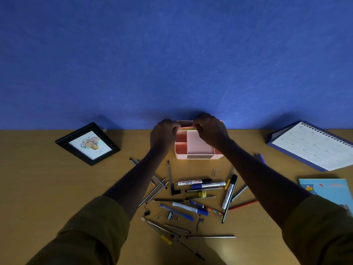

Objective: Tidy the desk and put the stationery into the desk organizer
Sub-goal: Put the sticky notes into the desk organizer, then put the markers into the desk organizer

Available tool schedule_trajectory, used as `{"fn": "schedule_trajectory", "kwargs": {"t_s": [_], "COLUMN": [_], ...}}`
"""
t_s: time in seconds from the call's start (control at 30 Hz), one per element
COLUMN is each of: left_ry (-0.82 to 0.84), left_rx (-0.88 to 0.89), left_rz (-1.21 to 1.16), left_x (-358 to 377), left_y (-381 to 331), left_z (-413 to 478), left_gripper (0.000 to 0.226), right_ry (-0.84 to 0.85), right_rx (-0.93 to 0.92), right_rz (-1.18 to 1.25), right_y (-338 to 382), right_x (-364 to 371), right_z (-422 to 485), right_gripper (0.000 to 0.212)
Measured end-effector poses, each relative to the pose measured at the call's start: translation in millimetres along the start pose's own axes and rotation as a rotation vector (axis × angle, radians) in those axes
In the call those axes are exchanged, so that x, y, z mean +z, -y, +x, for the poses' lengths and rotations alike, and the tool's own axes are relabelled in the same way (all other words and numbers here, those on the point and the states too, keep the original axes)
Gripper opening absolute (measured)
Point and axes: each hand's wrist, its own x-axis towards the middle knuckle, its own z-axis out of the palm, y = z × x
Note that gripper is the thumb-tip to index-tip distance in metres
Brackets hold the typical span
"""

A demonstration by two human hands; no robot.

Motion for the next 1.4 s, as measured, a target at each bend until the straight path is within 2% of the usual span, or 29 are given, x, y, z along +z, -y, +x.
{"fn": "schedule_trajectory", "kwargs": {"t_s": [0.17,0.4,0.5,0.67,0.83,0.93,1.07,1.2,1.4], "left_ry": [-0.006,-0.005,-0.029,-0.099,-0.132,-0.062,0.141,0.311,0.491], "left_rx": [-0.025,-0.038,-0.065,-0.13,-0.183,-0.145,-0.057,0.073,0.122], "left_rz": [0.062,0.062,0.01,-0.129,-0.233,-0.202,-0.154,-0.041,0.08], "left_x": [6,7,4,-3,-4,6,27,39,47], "left_y": [-2,2,3,2,-13,-16,-13,-13,-11], "left_z": [0,-2,-9,-43,-99,-130,-154,-161,-157], "left_gripper": [0.011,0.015,0.017,0.021,0.02,0.023,0.024,0.03,0.042], "right_ry": [-0.025,-0.019,-0.025,-0.092,-0.115,-0.127,-0.074,-0.04,-0.043], "right_rx": [-0.037,-0.045,-0.063,0.033,0.052,0.072,0.116,0.182,0.216], "right_rz": [-0.03,0.009,0.017,0.135,0.213,0.292,0.317,0.324,0.337], "right_y": [-1,-1,2,10,6,3,-5,-2,2], "right_x": [7,11,6,-7,-7,-2,17,32,32], "right_z": [-1,-8,-16,-53,-110,-144,-182,-213,-254], "right_gripper": [0.011,0.033,0.038,0.039,0.032,0.029,0.027,0.025,0.028]}}
